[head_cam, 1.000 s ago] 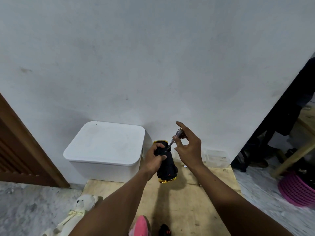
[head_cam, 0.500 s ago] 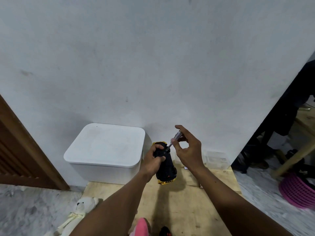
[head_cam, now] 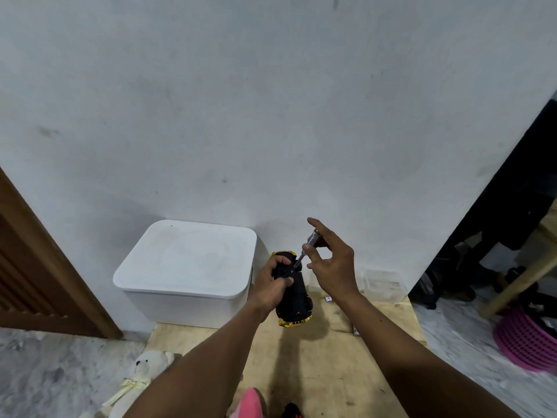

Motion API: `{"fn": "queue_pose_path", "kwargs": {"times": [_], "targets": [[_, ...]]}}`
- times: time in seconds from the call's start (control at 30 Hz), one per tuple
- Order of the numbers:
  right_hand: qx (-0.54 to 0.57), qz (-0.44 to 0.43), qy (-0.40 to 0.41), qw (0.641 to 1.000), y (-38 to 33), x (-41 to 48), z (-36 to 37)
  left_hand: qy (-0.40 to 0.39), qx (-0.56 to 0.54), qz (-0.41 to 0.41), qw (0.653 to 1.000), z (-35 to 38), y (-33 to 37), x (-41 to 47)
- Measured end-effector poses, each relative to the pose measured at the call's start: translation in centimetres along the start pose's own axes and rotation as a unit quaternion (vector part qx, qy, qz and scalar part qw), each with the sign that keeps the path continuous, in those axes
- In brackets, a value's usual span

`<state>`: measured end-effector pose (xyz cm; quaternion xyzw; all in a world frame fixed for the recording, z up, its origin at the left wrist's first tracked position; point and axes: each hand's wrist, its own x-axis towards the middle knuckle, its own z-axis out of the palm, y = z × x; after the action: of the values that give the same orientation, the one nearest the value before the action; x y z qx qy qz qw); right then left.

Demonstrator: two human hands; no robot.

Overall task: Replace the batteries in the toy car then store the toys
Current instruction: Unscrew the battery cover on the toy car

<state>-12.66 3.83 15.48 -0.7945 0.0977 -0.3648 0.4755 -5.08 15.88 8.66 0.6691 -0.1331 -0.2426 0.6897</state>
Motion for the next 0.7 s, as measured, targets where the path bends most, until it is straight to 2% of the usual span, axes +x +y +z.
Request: {"fn": "queue_pose_path", "kwargs": {"times": [0.13, 0.27, 0.47, 0.7], "targets": [[0.005, 0.003, -0.006, 1.000, -0.41, -0.08, 0.20, 0.001, 0.001, 0.004, 1.000, 0.14, -0.06, 0.06], [-0.008, -0.023, 0.030, 0.999, -0.41, -0.12, 0.16, 0.000, 0.003, 0.007, 1.000, 0.09, 0.30, 0.02], [0.004, 0.029, 0.010, 1.000, 0.24, 0.11, 0.40, 0.003, 0.011, -0.001, 1.000, -0.37, 0.12, -0.18], [-0.035, -0.049, 0.033, 0.998, -0.55, -0.32, 0.39, -0.004, 0.003, 0.001, 1.000, -0.16, 0.49, -0.39]]}}
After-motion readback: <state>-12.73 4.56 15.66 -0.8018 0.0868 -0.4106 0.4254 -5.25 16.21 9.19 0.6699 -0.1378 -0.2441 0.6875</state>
